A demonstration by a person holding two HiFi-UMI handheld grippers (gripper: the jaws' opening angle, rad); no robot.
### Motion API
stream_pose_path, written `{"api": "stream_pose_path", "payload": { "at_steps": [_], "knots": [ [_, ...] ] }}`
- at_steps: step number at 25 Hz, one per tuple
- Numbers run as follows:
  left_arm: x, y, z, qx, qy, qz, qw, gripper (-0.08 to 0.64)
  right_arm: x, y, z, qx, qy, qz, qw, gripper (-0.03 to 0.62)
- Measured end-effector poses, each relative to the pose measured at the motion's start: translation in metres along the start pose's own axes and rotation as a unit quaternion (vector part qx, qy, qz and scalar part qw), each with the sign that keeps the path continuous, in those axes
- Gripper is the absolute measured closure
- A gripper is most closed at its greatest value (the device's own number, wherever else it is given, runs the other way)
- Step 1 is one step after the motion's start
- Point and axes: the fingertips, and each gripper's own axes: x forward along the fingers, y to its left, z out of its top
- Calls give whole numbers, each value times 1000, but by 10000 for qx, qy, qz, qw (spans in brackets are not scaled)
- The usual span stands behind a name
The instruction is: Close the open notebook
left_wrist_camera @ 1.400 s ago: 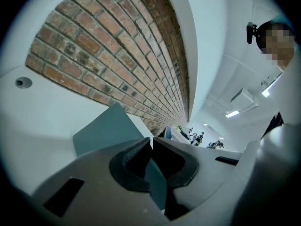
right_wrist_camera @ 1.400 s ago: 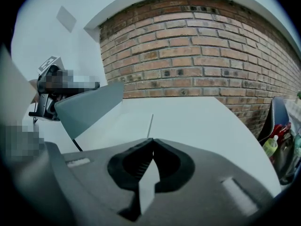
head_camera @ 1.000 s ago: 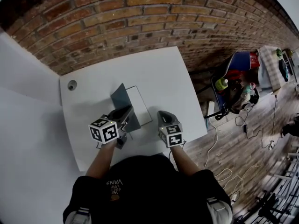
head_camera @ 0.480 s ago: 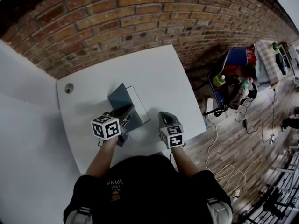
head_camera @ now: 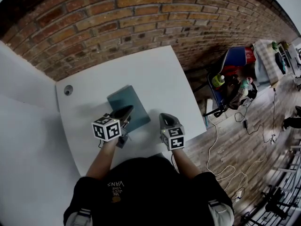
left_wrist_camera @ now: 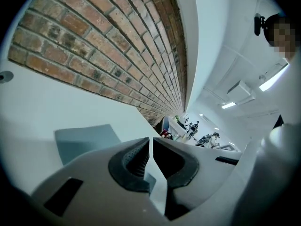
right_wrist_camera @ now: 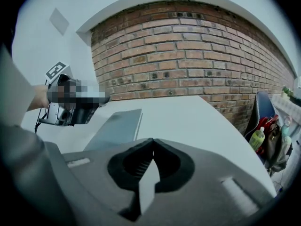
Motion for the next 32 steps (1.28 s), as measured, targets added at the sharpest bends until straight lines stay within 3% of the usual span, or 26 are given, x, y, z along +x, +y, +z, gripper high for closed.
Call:
{"api": "stream_pose_path", "payload": {
  "at_steps": [16, 32],
  "knots": [
    [-26, 4, 6, 133, -264, 194, 9994, 535, -3, 11, 19, -133, -215, 92, 9996, 594],
    [-100, 12, 28, 577, -1058, 683, 9904, 537, -22, 43, 68, -273, -825, 200, 9960, 594]
  ]
}}
